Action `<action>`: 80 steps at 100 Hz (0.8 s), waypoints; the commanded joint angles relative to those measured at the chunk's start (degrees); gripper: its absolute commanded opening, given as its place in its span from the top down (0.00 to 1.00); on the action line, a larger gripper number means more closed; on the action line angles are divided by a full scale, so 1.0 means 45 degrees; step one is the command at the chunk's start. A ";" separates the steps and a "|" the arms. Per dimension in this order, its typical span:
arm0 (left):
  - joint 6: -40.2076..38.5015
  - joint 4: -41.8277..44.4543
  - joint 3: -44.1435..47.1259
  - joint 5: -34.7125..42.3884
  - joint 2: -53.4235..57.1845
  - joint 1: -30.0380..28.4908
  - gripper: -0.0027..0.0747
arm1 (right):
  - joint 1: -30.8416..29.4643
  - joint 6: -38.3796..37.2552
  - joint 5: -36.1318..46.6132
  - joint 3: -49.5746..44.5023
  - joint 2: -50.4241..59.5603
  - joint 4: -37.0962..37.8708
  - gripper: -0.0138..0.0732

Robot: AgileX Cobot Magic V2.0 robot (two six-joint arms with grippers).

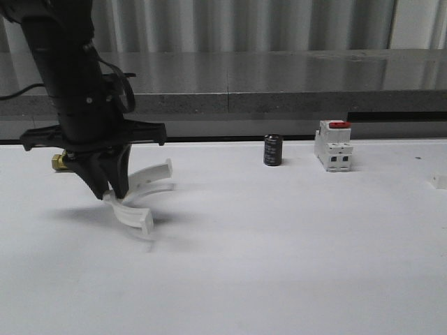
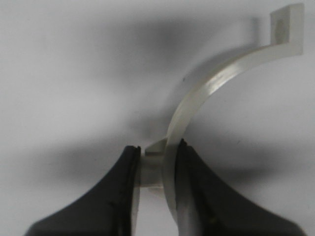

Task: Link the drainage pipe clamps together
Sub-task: 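Lower the clamp half onto the table and open the left gripper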

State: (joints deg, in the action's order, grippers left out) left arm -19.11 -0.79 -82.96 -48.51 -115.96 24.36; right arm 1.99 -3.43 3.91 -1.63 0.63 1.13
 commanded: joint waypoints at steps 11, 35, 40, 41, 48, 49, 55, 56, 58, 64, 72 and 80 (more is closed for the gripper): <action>-0.0756 0.0176 -0.0410 0.0567 0.0403 0.0310 0.99 | -0.0040 0.0099 0.1076 0.0242 0.0026 0.0091 0.92; -0.0906 0.0385 -0.0410 0.0514 0.0403 0.0310 0.98 | -0.0040 0.0099 0.1076 0.0242 0.0026 0.0091 0.92; -0.0906 0.0385 -0.0410 0.0480 0.0403 0.0310 0.95 | -0.0040 0.0099 0.1076 0.0242 0.0026 0.0091 0.92; -0.0906 0.0385 -0.0410 0.0457 0.0403 0.0310 0.94 | -0.0040 0.0099 0.1076 0.0242 0.0026 0.0091 0.92; -0.0906 0.0385 -0.0410 0.0474 0.0403 0.0310 0.83 | -0.0040 0.0099 0.1076 0.0242 0.0026 0.0091 0.92; -0.0906 0.0385 -0.0410 0.0474 0.0403 0.0310 0.82 | -0.0040 0.0099 0.1076 0.0242 0.0026 0.0091 0.92; -0.0906 0.0416 -0.0410 0.0474 0.0403 0.0310 0.70 | -0.0040 0.0099 0.1076 0.0242 0.0026 0.0091 0.92; -0.0906 0.0439 -0.0410 0.0474 0.0403 0.0310 0.68 | -0.0040 0.0099 0.1076 0.0242 0.0026 0.0091 0.92; -0.0906 0.0469 -0.0410 0.0450 0.0403 0.0310 0.63 | -0.0040 0.0099 0.1076 0.0242 0.0026 0.0091 0.92; -0.0906 0.0576 -0.0410 0.0451 0.0403 0.0310 0.52 | -0.0040 0.0099 0.1076 0.0242 0.0026 0.0091 0.92; -0.0906 0.0780 -0.0410 0.0489 0.0403 0.0310 0.42 | -0.0040 0.0099 0.1076 0.0242 0.0026 0.0091 0.92; -0.0906 0.0895 -0.0410 0.0610 0.0465 0.0310 0.42 | -0.0040 0.0099 0.1076 0.0242 0.0026 0.0091 0.92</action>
State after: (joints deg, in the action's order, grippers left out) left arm -22.44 2.43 -83.06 -47.14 -117.11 25.32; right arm 1.99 -3.43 3.91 -1.63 0.63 1.13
